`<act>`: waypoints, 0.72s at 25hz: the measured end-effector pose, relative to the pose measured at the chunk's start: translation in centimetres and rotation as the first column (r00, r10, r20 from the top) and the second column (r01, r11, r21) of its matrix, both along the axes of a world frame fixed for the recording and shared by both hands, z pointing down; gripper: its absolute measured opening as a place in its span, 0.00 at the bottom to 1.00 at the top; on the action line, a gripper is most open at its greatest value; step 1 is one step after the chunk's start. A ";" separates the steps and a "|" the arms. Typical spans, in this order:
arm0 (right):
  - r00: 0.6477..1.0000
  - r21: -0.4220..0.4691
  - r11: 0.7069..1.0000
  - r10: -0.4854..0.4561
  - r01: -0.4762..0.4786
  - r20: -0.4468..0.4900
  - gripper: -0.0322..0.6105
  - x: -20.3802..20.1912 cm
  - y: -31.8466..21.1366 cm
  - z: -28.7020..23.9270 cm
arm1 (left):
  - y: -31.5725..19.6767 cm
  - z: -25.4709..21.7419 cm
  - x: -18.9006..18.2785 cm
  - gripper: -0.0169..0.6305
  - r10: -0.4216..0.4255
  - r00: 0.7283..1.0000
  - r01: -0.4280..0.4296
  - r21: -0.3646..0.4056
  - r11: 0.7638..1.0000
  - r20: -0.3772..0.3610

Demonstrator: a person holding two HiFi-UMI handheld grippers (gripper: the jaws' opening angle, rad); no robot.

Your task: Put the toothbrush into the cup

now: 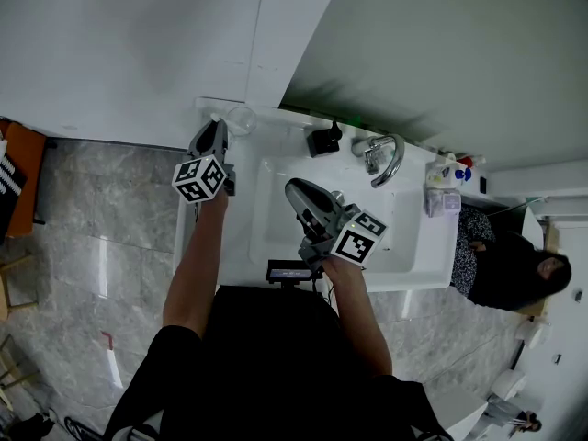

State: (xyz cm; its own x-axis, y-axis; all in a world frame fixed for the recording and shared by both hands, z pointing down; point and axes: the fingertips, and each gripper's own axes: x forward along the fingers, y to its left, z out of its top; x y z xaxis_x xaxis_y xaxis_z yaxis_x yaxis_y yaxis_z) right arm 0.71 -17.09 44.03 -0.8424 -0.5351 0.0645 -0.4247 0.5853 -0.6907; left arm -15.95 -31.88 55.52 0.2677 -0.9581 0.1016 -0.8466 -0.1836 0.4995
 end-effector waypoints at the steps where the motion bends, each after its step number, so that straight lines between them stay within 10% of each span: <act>1: 1.000 0.000 1.000 0.000 0.000 0.000 0.12 0.0 0.1 0.0 | 0.1 0.0 0.1 0.07 0.005 1.000 -0.005 -0.002 1.000 -0.007; 18: 1.000 0.008 1.000 0.008 -0.008 -0.014 0.12 -1.0 1.4 -0.4 | 2.1 0.3 0.6 0.08 0.067 0.995 -0.068 -0.019 0.997 -0.071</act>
State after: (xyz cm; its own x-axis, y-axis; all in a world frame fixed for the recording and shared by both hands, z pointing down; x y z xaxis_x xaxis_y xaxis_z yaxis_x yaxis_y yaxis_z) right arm -0.27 -15.67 43.60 -0.8369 -0.5426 0.0718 -0.4389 0.5869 -0.6804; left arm -15.34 -29.83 55.81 0.3388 -0.9354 0.1008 -0.7955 -0.2276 0.5617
